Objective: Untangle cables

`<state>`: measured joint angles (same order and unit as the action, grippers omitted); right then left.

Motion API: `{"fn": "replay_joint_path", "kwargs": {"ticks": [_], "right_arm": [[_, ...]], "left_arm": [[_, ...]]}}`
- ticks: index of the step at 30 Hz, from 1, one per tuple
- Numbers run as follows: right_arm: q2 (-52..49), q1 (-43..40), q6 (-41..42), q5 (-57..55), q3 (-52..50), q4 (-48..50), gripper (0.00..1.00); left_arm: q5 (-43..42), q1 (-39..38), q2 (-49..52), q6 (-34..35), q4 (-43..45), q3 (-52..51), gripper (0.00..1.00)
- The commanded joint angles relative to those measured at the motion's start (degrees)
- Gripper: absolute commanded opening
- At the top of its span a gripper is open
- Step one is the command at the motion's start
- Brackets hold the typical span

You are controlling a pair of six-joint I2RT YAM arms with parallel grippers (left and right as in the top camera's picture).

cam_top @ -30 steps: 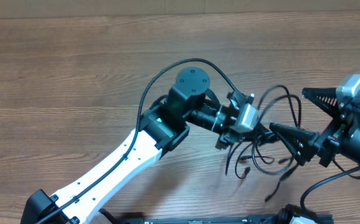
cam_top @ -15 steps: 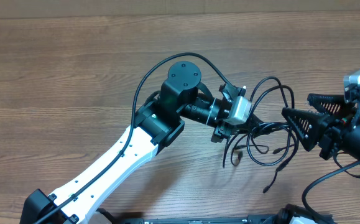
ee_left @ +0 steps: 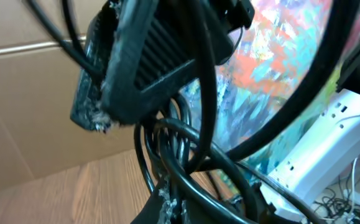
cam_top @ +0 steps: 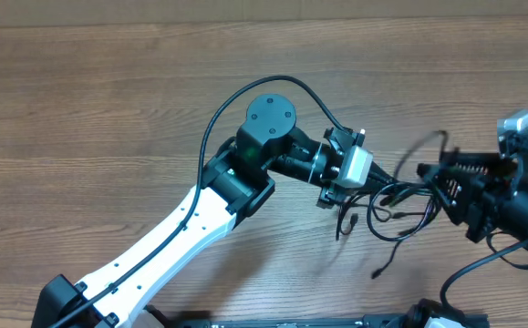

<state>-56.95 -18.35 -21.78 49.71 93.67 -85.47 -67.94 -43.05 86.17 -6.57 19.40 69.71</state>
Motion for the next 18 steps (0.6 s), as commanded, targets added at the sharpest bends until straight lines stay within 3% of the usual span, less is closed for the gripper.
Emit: {"fn": "replay_joint_path", "kwargs": {"ticks": [1,4,5,18], "right_arm": [[0.0,0.0,-1.2,-0.2,0.2,-0.8,0.23],[0.0,0.0,-1.2,-0.2,0.2,-1.0,0.05],[0.0,0.0,-1.2,-0.2,0.2,-1.1,0.04],[0.0,0.0,-0.7,4.1,0.2,4.6,0.04]], "left_arm": [[1.8,-0.9,-0.1,-1.0,1.5,0.2,0.04],[2.4,-0.9,-0.1,-0.5,1.5,0.2,0.04],[2.4,-0.9,-0.1,-0.5,1.5,0.2,0.04],[0.3,-0.9,-0.1,1.0,-2.8,0.2,0.04]]}}
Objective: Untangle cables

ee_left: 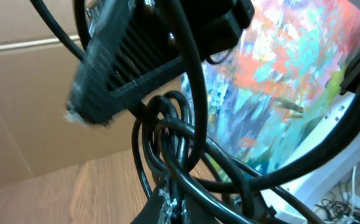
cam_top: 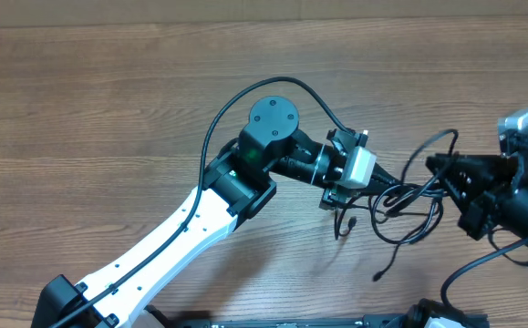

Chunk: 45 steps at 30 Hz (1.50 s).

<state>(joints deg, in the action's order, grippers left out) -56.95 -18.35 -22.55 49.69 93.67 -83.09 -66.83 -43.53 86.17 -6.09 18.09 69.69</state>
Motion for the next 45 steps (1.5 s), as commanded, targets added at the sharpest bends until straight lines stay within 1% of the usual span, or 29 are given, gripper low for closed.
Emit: {"fn": "replay_joint_path", "kwargs": {"ticks": [1,4,7,22,30,37,45], "right_arm": [[0.0,0.0,0.0,5.0,0.2,3.0,0.04],[0.0,0.0,0.1,7.5,0.2,5.7,0.04],[0.0,0.0,1.7,7.4,0.2,7.3,0.04],[0.0,0.0,1.8,7.4,0.2,12.3,0.04],[0.0,0.0,1.8,7.4,0.2,16.4,0.04],[0.0,0.0,1.8,7.4,0.2,20.0,0.04],[0.0,0.0,1.8,7.4,0.2,25.5,0.04]], "left_arm": [[-0.8,-0.4,-0.1,0.5,-2.4,0.2,0.04],[-0.8,-0.4,-0.1,0.5,-3.3,0.2,0.04],[-0.8,-0.4,-0.1,0.5,-3.3,0.2,0.04],[-2.4,-0.4,-0.1,0.3,-5.2,0.2,0.04],[-2.2,-0.4,-0.1,-1.7,-12.3,0.2,0.04],[-2.3,-0.4,-0.1,-1.6,-12.3,0.2,0.04],[-4.8,-0.5,-0.1,-1.6,-12.6,0.2,0.04]]}}
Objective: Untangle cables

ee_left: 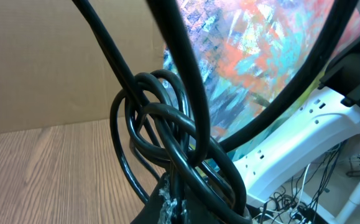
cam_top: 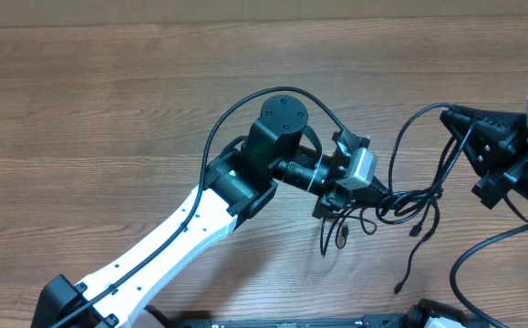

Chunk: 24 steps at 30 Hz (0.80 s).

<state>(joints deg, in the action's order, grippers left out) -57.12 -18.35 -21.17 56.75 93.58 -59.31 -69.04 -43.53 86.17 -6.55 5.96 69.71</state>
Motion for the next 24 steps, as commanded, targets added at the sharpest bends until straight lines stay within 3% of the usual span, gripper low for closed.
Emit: {"fn": "replay_joint_path", "kwargs": {"ticks": [1,3,5,7,8,9,10,17,24], "right_arm": [[0.2,0.0,0.4,0.4,0.2,1.9,0.04],[0.2,0.0,0.4,0.4,0.2,2.0,0.05],[0.2,0.0,0.4,0.4,0.2,1.5,0.24],[0.2,0.0,0.4,0.3,0.2,0.8,0.33],[0.2,0.0,0.4,0.3,0.2,0.2,0.44],[0.2,0.0,0.4,0.3,0.2,-0.2,0.57],[0.2,0.0,0.4,0.2,0.2,-0.7,1.0],[0.2,0.0,0.4,-1.3,0.2,-2.4,1.0],[0.2,0.0,0.4,-11.5,0.2,-8.0,1.0]], "left_arm": [[-2.6,-0.5,-0.1,-1.2,-0.8,0.2,0.04],[-2.6,-0.4,-0.1,-1.2,-1.3,0.2,0.04],[-2.5,-0.4,-0.1,-1.2,-1.2,0.2,0.04],[-2.3,-0.4,-0.1,-1.2,-1.0,0.2,0.04],[-2.4,-0.4,-0.1,-1.2,-1.1,0.2,0.04],[-2.3,-0.4,-0.1,-1.2,-1.1,0.2,0.04],[-2.4,-0.4,-0.1,-1.2,-1.1,0.2,0.04],[-2.3,-0.2,-0.1,-1.2,-1.0,0.2,0.04],[-2.4,1.9,-0.1,-1.1,-1.0,0.2,0.04]]}}
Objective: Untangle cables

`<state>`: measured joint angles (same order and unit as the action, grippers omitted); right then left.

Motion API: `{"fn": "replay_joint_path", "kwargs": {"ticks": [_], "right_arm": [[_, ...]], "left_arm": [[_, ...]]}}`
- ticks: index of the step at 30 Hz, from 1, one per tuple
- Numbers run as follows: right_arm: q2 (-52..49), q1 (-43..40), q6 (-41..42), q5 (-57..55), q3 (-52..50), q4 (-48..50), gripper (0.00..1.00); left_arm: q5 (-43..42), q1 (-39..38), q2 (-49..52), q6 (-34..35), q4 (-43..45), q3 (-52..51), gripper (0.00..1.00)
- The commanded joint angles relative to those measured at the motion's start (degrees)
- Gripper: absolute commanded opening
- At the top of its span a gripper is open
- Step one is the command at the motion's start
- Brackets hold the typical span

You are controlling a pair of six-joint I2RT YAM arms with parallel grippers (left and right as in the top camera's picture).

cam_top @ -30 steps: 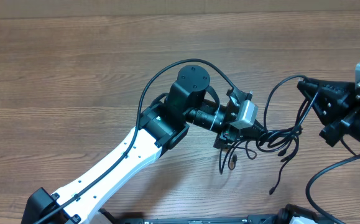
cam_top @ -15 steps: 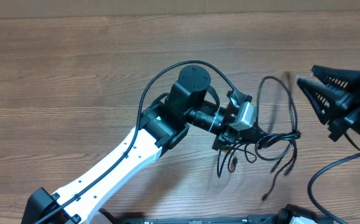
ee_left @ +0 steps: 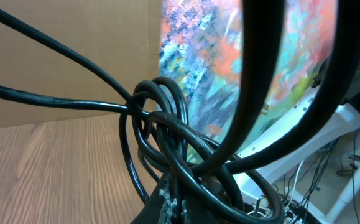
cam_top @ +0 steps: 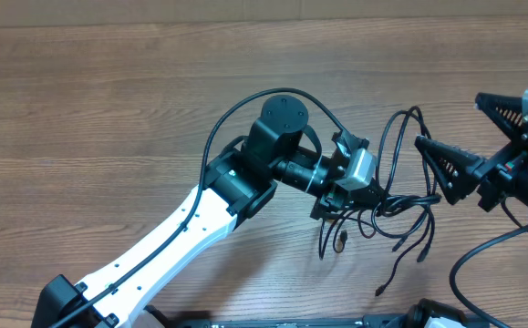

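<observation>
A tangle of thin black cables (cam_top: 400,205) hangs from my left gripper (cam_top: 373,196), which is shut on the bundle just above the wooden table. One loop (cam_top: 396,137) rises from the tangle toward the far side, and loose plug ends (cam_top: 341,241) trail toward the front edge. In the left wrist view the knot of cables (ee_left: 161,124) sits right above the left gripper (ee_left: 175,202). My right gripper (cam_top: 448,119) stands open to the right of the loop, its fingers spread wide with nothing between them.
The wooden table (cam_top: 108,109) stretches to the left and back. The left arm's own black cable (cam_top: 218,123) arcs over its joint. A brown cardboard wall (ee_left: 55,56) and a colourful painted panel (ee_left: 229,68) show behind the knot in the left wrist view.
My right gripper was shut on a cable strand held up at the right; now it is open and the strand has dropped back as a slack loop. The left gripper has stayed in place.
My right gripper was first close to the left one, in the tangle. Then it stood a little further right with a strand. Later it was far to the right with the strand stretched out. Now it has let go, and the cables lie more spread out.
</observation>
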<state>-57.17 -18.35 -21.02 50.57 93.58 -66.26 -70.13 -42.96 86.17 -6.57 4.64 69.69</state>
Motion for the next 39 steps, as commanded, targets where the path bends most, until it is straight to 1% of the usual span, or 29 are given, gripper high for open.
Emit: {"fn": "replay_joint_path", "kwargs": {"ticks": [1,5,6,10,12,13,16,22,25,28,29,31,39], "right_arm": [[0.2,0.0,0.2,-6.8,0.2,-2.0,1.0],[0.2,0.0,0.1,-8.5,0.2,-4.9,1.0],[0.2,0.0,0.0,-8.5,0.2,-5.3,0.98],[0.2,0.0,0.0,-8.5,0.2,-8.3,0.81],[0.2,0.0,0.0,-8.5,0.2,-8.9,0.68],[0.2,0.0,0.0,-8.5,0.2,-9.2,0.63],[0.2,0.0,0.0,-6.5,0.2,-9.9,0.55],[0.2,0.0,0.0,-5.3,0.2,-11.9,0.53],[0.2,0.0,-0.2,-5.3,0.2,-14.3,0.47],[0.2,0.0,-0.3,-5.3,0.2,-15.8,0.33],[0.2,0.0,-0.4,-5.3,0.2,-16.2,0.18],[0.2,0.0,-0.4,-5.3,0.2,-16.7,0.04],[0.2,0.0,-0.4,-5.3,0.2,-17.0,0.04]], "left_arm": [[-1.3,1.5,-0.1,-1.1,0.3,0.2,0.04],[-1.3,1.7,-0.1,-1.1,2.3,0.2,0.04],[-1.3,1.7,-0.1,-1.1,3.1,0.2,0.04],[0.2,1.2,-0.1,-0.2,8.0,0.2,0.04],[1.2,1.1,-0.1,-0.2,8.1,0.2,0.04],[1.5,1.1,-0.1,-0.2,8.1,0.2,0.04],[1.5,0.8,-0.1,-0.2,8.1,0.2,0.04],[2.3,0.5,-0.1,-0.2,8.2,0.2,0.04],[4.4,0.5,-0.1,0.9,8.8,0.2,0.04],[4.7,0.4,-0.1,1.0,9.2,0.2,0.04],[4.7,0.4,-0.1,1.1,9.4,0.2,0.04],[4.7,0.4,-0.1,1.1,9.4,0.2,0.04],[4.7,-0.3,-0.1,1.1,9.4,0.2,0.04]]}}
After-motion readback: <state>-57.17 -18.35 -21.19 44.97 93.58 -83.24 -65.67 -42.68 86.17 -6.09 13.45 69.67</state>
